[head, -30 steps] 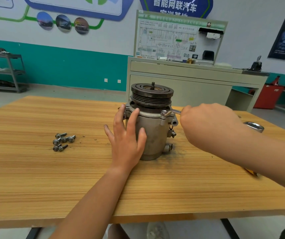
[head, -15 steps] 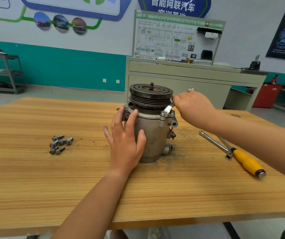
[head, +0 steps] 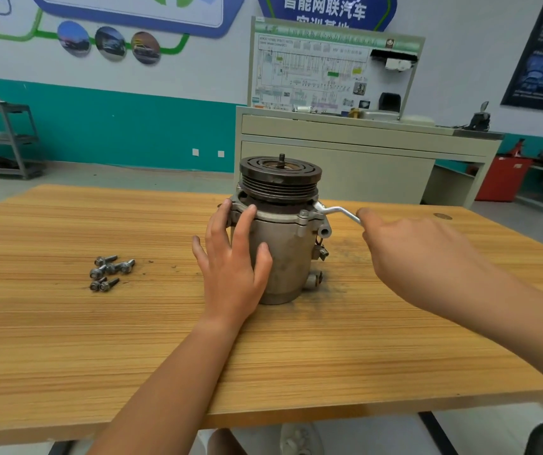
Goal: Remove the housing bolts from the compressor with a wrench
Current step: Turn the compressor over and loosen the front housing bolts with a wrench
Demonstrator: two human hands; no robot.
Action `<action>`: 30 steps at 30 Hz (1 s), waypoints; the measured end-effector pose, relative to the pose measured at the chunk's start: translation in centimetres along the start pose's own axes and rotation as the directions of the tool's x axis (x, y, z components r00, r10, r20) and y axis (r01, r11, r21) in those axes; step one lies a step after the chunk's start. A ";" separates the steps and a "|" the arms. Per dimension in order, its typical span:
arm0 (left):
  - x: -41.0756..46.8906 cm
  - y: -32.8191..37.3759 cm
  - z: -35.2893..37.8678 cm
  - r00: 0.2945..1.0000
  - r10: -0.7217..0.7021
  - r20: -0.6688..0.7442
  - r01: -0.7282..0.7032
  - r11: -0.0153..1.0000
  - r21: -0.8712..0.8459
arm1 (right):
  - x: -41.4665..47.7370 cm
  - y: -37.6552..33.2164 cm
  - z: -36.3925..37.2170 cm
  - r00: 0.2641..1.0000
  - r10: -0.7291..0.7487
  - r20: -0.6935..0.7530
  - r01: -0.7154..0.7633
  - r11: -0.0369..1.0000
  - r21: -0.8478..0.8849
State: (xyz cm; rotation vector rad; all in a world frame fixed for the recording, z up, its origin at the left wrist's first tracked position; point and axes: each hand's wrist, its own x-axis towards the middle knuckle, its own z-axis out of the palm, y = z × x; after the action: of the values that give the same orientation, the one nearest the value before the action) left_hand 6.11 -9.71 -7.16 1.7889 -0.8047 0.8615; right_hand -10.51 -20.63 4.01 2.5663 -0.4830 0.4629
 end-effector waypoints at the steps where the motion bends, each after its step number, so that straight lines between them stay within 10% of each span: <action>1: 0.0 0.0 0.0 1.000 -0.002 -0.001 0.002 1.000 0.002 | 0.1 -0.2 0.0 1.000 -0.007 0.020 0.007 1.000 -0.013; 21: -0.1 0.3 -0.3 0.999 -0.030 0.013 0.030 0.999 -0.028 | 5.9 3.6 -0.4 0.901 -0.417 0.116 0.433 0.858 -0.277; 30: -0.1 0.0 -0.3 1.000 -0.023 0.010 0.023 0.999 -0.030 | 9.0 1.5 4.7 0.915 -0.330 -0.230 0.314 0.944 -0.105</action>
State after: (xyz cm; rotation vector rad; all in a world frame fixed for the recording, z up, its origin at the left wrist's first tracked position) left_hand 6.02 -9.46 -7.15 1.7738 -0.7978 0.8224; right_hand -2.12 -26.54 4.32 2.4165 0.0159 0.6197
